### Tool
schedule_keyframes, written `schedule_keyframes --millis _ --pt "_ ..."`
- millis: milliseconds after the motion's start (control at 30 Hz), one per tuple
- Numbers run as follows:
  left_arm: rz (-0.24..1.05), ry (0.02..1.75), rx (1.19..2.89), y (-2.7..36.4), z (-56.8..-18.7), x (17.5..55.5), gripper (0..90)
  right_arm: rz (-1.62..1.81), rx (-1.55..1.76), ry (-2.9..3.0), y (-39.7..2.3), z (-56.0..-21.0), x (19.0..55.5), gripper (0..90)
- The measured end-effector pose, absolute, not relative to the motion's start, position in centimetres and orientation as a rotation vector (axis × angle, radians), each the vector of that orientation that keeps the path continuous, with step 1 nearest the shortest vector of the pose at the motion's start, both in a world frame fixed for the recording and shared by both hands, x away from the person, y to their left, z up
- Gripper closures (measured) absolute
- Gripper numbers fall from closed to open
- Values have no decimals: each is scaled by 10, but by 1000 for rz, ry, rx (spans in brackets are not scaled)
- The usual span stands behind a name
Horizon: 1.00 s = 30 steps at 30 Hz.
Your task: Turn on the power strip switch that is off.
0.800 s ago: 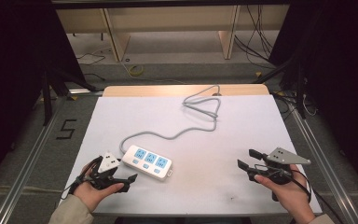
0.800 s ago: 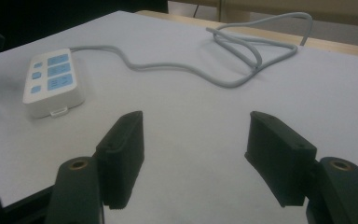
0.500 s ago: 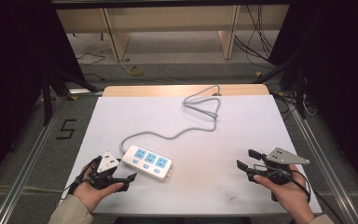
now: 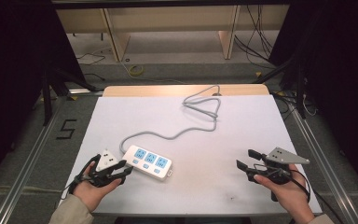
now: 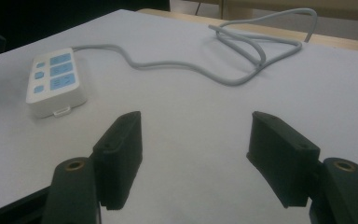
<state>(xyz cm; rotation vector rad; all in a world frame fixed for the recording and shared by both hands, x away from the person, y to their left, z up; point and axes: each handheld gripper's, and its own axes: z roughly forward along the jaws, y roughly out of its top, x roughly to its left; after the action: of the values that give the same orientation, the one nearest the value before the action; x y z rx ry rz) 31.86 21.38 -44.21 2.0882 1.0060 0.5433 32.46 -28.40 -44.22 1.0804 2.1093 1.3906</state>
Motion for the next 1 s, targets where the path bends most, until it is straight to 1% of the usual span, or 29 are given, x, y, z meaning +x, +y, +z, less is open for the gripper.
schedule_keyframes --millis 200,267,1000 --pt "576 1002 2059 214 -438 318 856 1388 1085 2110 -284 -442 325 351" --pt "576 1005 2061 213 -437 319 894 1388 1086 2107 -284 -442 325 351" --pt "524 1093 2049 211 -431 332 897 1365 1107 2116 -285 -444 326 314"
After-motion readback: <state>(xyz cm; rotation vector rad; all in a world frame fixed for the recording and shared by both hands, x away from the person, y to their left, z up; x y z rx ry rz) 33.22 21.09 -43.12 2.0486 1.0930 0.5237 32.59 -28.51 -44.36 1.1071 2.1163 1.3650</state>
